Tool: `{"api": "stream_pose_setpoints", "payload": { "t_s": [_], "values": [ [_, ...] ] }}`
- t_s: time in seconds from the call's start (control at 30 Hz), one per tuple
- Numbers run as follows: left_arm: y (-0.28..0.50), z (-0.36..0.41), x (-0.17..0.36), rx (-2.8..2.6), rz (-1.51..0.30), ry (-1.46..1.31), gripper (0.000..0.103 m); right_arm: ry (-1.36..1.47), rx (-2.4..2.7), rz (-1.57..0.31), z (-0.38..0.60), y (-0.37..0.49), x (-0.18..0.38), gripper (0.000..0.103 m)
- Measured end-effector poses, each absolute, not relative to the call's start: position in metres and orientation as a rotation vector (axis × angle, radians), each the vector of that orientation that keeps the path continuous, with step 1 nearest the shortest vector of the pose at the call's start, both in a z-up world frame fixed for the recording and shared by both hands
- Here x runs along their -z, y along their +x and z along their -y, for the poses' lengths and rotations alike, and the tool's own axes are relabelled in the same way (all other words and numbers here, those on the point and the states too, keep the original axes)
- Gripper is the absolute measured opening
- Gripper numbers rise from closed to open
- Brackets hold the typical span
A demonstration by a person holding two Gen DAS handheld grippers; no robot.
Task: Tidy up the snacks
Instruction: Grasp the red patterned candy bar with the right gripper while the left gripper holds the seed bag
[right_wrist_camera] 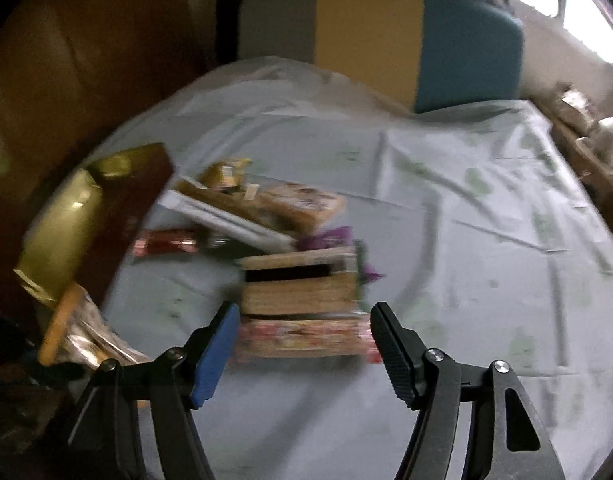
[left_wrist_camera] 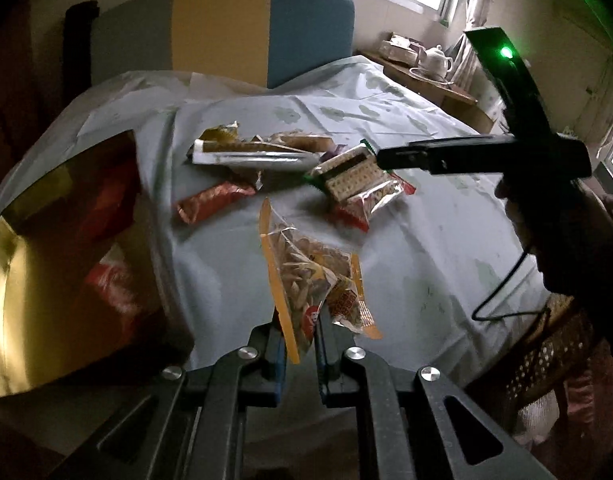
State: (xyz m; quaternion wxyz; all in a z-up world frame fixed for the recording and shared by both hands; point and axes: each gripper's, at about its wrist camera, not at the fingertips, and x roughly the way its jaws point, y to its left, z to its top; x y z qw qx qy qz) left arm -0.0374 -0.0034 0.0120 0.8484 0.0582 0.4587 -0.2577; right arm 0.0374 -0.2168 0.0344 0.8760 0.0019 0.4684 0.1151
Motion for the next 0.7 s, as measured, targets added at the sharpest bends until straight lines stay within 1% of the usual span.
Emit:
{"api": "stream_pose_setpoints", "payload": {
  "t_s": [0.07, 0.17, 0.43, 0.7],
  "values": [
    [-0.042, -0.004, -0.012, 0.549, -0.964, 0.120, 0.011, 0.009, -0.296, -0.978, 0.202, 0.038, -0.034, 0.053],
    [-0.044, -0.009, -0.009, 0.551, -0.959, 0.122, 0.011, -0.072, -0.398, -0.971, 0.168, 0.040, -0.034, 0.046],
    [-0.048, -0.021, -0.006, 0.571, -0.953, 0.101, 0.011, -0.406, -0.628, -0.994, 0.069, 0.072, -0.016, 0.046],
    [-0.047, -0.032, 0.003, 0.570, -0.974, 0.082, 0.011, -0.607, -0.748, -1.063, 0.031, 0.114, 0.005, 0.046]
  ]
}}
